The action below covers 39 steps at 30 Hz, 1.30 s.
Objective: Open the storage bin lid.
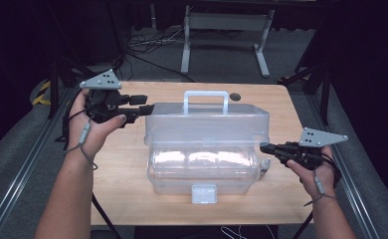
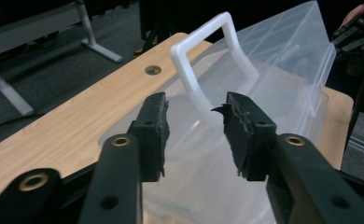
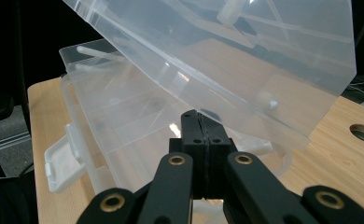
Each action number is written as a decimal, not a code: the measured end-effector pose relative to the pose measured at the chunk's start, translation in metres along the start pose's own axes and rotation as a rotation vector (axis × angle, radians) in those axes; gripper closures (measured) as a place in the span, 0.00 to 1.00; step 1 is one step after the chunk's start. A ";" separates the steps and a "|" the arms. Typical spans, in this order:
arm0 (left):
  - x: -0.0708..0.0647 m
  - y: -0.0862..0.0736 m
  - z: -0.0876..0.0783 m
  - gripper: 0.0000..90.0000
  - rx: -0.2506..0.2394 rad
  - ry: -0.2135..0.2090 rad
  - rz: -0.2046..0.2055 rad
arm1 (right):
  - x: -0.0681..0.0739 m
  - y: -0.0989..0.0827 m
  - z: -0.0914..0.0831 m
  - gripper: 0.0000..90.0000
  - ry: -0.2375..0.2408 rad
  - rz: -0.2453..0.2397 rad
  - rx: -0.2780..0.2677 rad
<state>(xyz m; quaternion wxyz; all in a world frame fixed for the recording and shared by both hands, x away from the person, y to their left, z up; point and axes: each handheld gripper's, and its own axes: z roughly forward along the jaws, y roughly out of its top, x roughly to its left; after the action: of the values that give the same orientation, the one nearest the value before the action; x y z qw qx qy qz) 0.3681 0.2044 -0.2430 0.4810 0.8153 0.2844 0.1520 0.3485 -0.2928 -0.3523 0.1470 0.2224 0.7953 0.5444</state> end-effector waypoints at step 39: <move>-0.015 -0.072 0.045 1.00 -0.054 -0.042 -0.062 | -0.012 0.026 0.006 1.00 -0.074 0.034 -0.033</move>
<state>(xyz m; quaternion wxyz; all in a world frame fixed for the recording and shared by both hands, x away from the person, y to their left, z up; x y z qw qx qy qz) 0.3568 0.1907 -0.3272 0.5132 0.7958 0.2951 0.1274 0.3666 -0.2867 -0.3305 0.1708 0.2537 0.7763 0.5513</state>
